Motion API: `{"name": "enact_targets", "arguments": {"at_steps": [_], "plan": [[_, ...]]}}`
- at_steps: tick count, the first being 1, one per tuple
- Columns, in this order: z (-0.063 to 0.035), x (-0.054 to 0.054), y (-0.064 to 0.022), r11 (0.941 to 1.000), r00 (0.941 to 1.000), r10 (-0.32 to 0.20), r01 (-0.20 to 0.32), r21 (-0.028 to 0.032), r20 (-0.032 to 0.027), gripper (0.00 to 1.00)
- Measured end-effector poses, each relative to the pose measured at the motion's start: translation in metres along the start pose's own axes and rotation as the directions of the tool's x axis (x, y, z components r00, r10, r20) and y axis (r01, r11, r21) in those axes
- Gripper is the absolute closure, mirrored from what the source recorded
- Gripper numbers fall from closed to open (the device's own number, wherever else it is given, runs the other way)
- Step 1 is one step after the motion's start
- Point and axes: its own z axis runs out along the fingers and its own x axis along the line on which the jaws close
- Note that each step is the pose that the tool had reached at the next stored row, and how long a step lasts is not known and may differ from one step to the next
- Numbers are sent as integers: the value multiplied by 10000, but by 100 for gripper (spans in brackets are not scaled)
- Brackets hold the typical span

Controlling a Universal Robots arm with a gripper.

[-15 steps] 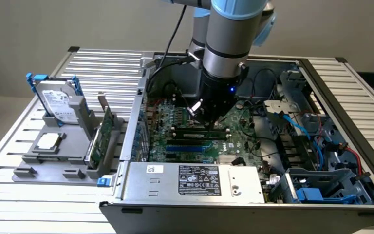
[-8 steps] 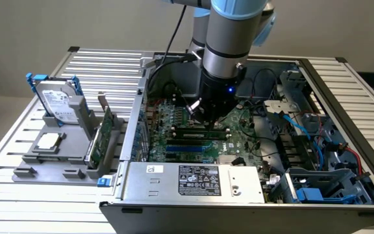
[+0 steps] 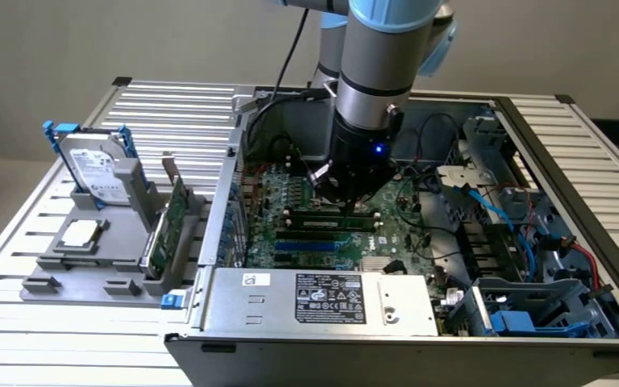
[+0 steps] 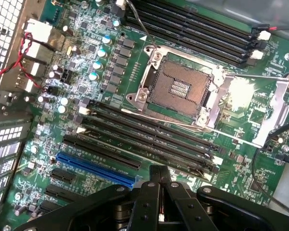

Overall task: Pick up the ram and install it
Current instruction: 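Press down the ram until it locks into place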

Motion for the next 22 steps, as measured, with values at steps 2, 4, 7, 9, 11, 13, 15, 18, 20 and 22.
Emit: {"name": "enact_targets", "arguments": {"at_steps": [2,4,7,9,11,13,15,18,20,22], "plan": [[0,0,0,9998,9998,201,-201,16,2,89],[0,0,0,9993,9993,381,-381,41,-3,89],[-1,1,0,9980,9980,630,-630,66,-23,89],[-1,0,0,9968,9968,794,-794,56,-53,89],[-1,0,0,9951,9950,992,-992,45,-81,89],[-1,0,1,9927,9926,1208,-1208,35,-104,89],[-1,0,1,9897,9896,1431,-1431,26,-126,89],[-2,0,0,9842,9841,1772,-1772,14,-158,89],[-3,0,0,9798,9797,1998,-1998,8,-176,89],[-3,0,0,9745,9744,2242,-2243,3,-181,89]]}}
